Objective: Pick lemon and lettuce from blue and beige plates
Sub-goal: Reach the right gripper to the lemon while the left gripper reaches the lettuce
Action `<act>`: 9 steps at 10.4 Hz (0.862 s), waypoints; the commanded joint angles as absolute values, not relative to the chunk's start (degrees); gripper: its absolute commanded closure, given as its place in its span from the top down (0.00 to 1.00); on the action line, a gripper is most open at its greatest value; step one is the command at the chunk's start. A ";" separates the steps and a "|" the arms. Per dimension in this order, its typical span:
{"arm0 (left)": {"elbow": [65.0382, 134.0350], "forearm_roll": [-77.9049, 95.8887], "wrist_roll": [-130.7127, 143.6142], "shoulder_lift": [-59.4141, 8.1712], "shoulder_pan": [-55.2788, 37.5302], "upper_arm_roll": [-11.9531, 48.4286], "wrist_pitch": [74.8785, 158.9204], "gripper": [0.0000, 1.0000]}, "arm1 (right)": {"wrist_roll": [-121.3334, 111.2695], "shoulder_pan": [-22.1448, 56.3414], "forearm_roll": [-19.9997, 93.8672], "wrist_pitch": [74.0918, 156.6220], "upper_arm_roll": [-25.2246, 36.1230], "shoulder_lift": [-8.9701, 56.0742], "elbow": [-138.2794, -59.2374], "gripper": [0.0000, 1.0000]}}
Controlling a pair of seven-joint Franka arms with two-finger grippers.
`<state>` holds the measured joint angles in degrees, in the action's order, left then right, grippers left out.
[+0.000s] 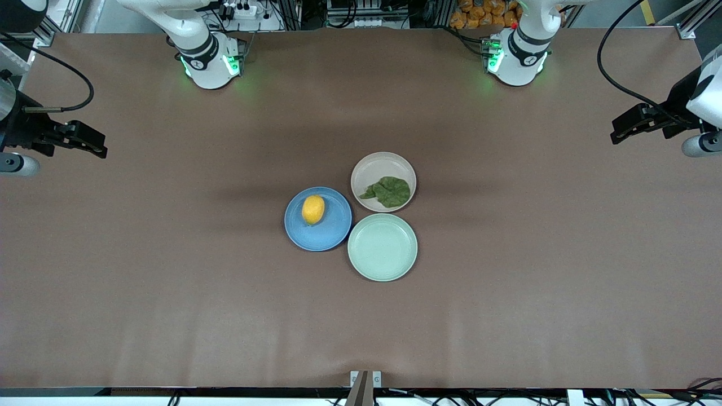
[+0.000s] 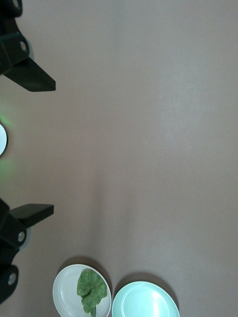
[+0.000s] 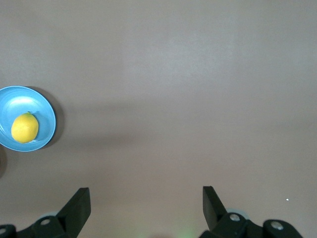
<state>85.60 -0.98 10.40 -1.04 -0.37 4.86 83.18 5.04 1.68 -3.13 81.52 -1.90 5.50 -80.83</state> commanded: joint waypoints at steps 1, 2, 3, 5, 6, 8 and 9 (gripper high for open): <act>84.90 -1.05 9.75 -1.23 -0.61 5.10 83.14 1.00 | 4.48 0.62 -2.29 82.35 -2.81 4.39 -82.18 1.00; 84.99 -1.58 10.02 -1.32 -0.62 5.71 82.97 1.00 | 4.48 0.62 -2.20 82.61 -2.81 4.39 -82.18 1.00; 84.99 -1.06 10.11 -1.32 -0.53 6.84 82.97 1.00 | 4.48 0.62 -2.20 82.62 -2.81 4.39 -82.18 1.00; 85.25 1.38 10.28 -2.89 -1.05 8.25 83.14 1.00 | 4.40 0.62 -2.11 83.23 -2.81 4.74 -82.18 1.00; 85.69 4.89 12.37 -3.94 -1.14 8.70 83.32 1.00 | 4.39 0.62 0.15 83.75 -2.81 5.70 -82.18 1.00; 87.52 5.89 18.61 -5.71 -3.85 11.32 85.59 1.00 | 4.48 0.53 4.03 84.02 -2.81 8.95 -81.65 1.00; 90.85 6.15 21.50 -5.71 -5.00 12.56 88.91 1.00 | 4.48 0.88 4.04 84.11 -2.90 9.66 -81.65 1.00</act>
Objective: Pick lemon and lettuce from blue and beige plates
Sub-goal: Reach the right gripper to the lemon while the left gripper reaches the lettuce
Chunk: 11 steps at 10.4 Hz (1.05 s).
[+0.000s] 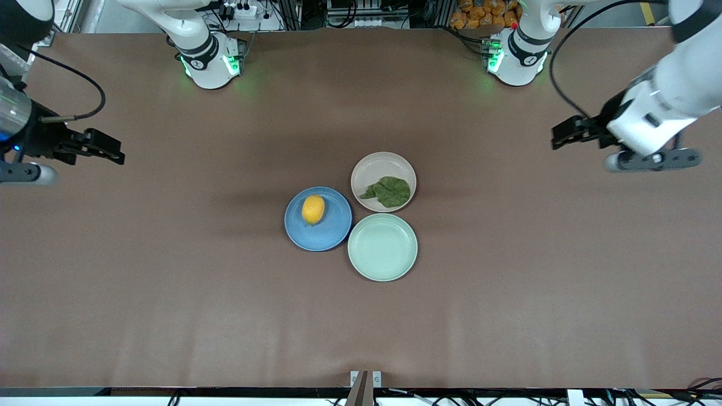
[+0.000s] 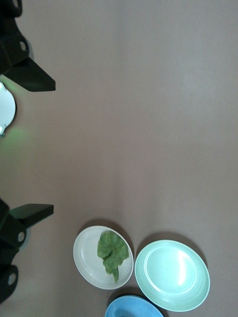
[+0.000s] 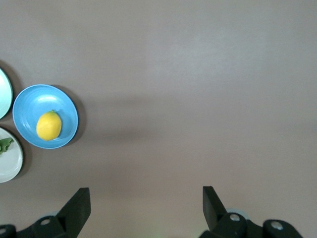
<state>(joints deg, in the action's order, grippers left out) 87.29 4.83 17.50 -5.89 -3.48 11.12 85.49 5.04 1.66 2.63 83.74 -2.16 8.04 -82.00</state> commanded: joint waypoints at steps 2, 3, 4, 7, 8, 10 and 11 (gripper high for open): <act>97.70 6.24 29.23 -5.97 -7.02 15.98 97.34 1.00 | 5.01 1.40 4.13 84.72 -5.34 13.34 -81.74 1.00; 100.78 6.15 33.36 -7.19 -8.08 17.74 101.82 1.00 | 5.18 1.84 3.96 87.86 -7.10 14.84 -82.26 1.00; 102.46 6.15 38.27 -9.56 -9.39 19.67 106.04 1.00 | 5.27 2.72 3.78 90.76 -8.16 17.12 -82.18 1.00; 102.92 4.66 52.17 -19.57 -18.08 20.48 116.68 1.00 | 13.92 6.22 3.35 102.26 -11.50 25.37 -82.27 1.00; 102.92 2.40 56.30 -22.91 -20.11 20.57 120.11 1.00 | 20.93 8.50 3.25 105.52 -11.69 28.10 -82.27 1.00; 102.75 -2.97 63.43 -29.41 -23.28 20.57 127.32 1.00 | 32.55 10.98 3.25 108.62 -13.61 33.20 -82.27 1.00; 102.66 -3.77 64.33 -32.31 -23.64 20.57 130.75 1.00 | 37.04 12.73 3.16 109.68 -13.62 35.14 -82.18 1.00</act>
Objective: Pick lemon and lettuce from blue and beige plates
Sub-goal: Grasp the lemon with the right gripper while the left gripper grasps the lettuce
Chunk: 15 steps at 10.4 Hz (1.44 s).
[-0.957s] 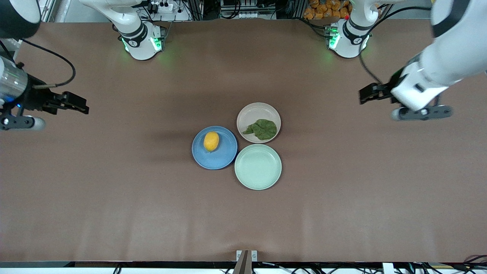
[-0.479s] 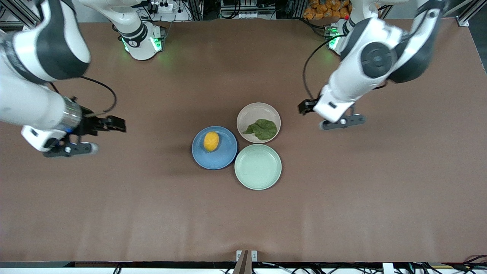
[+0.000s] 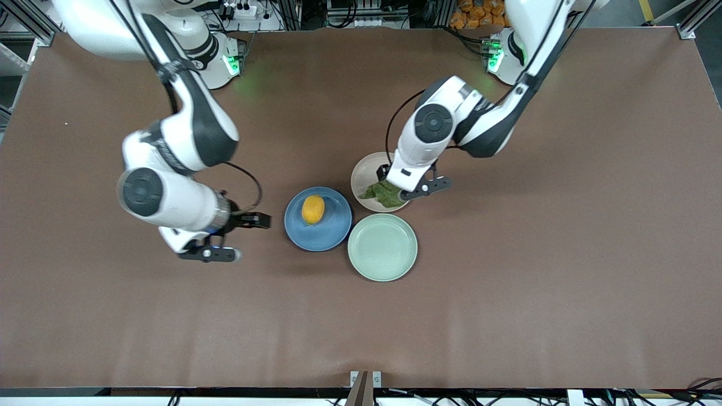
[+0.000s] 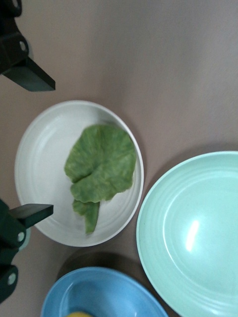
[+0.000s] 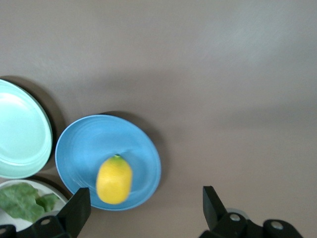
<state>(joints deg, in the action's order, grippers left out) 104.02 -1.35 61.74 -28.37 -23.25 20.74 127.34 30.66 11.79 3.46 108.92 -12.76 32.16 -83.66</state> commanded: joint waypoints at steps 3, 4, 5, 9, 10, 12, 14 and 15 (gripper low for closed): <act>101.95 -5.53 66.44 -37.78 -25.14 20.04 137.27 1.00 | 48.65 17.56 2.11 114.50 -13.62 39.19 -82.35 1.00; 102.04 -6.58 66.53 -38.75 -25.40 19.95 138.59 1.00 | 50.52 18.19 1.33 116.35 -13.62 40.07 -83.22 1.00; 102.04 -7.11 66.79 -39.02 -25.57 19.95 138.95 1.00 | 50.71 18.98 0.45 116.89 -13.62 40.77 -84.28 1.00; 102.30 -7.47 67.41 -39.81 -26.72 19.86 139.04 0.88 | 50.71 20.30 -0.26 120.23 -13.62 42.18 -88.50 1.00; 102.39 -7.56 67.41 -40.08 -26.81 19.69 139.04 0.78 | 50.89 20.48 -0.18 120.23 -13.62 42.80 -89.03 1.00; 102.57 -7.65 67.33 -40.17 -26.72 19.69 138.78 0.38 | 51.59 20.57 -0.09 120.41 -13.62 43.15 -89.56 1.00; 102.22 -7.56 67.32 -40.17 -26.72 19.34 138.69 0.00 | 51.33 20.48 -0.26 120.15 -13.62 43.15 -89.56 0.51; 102.13 -7.56 67.41 -39.99 -26.46 19.34 138.69 0.00 | 51.42 20.30 -0.18 120.15 -13.71 43.07 -89.30 0.28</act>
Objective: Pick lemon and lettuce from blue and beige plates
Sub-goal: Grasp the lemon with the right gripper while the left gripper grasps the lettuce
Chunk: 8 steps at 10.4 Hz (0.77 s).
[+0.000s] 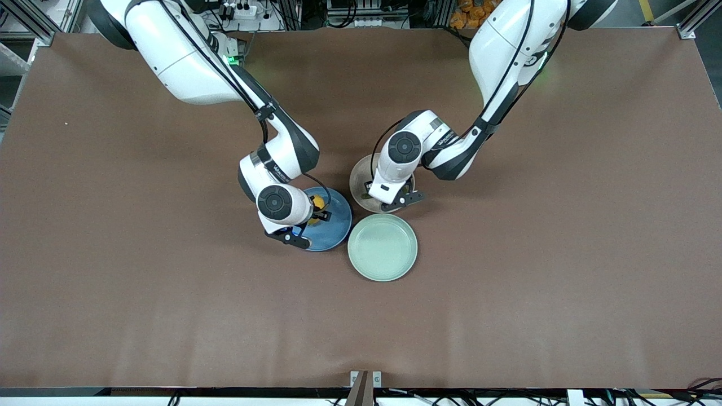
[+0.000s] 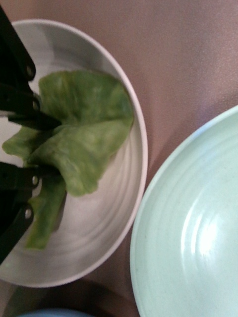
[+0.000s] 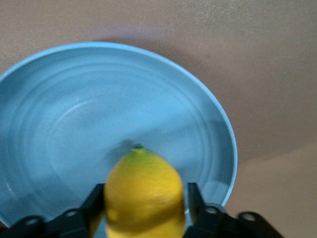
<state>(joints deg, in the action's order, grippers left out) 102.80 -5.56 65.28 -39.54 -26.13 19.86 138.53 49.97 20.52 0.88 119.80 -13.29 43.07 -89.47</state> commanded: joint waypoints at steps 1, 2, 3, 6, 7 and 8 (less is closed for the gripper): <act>101.78 -7.47 67.67 -39.56 -26.28 19.34 138.52 0.00 | 51.59 20.13 -0.09 120.15 -13.71 42.89 -89.30 0.15; 100.99 -7.47 68.72 -39.03 -26.11 19.34 137.91 0.00 | 51.59 19.43 0.09 119.54 -13.71 42.02 -89.04 0.00; 99.59 -7.47 70.12 -38.07 -26.10 19.34 135.64 0.00 | 50.55 18.29 0.17 119.44 -13.71 41.14 -87.99 0.00; 94.94 -7.56 70.14 -34.20 -23.83 19.34 125.10 0.00 | 35.66 11.10 0.61 109.98 -13.71 35.88 -87.01 0.00; 93.09 -7.65 69.88 -33.49 -22.51 19.25 122.11 0.00 | 30.29 8.81 0.35 108.12 -13.36 35.08 -87.19 0.00; 91.08 -7.65 68.74 -32.88 -20.41 19.25 119.64 0.00 | 25.62 6.35 -0.34 107.41 -12.92 34.37 -87.97 0.00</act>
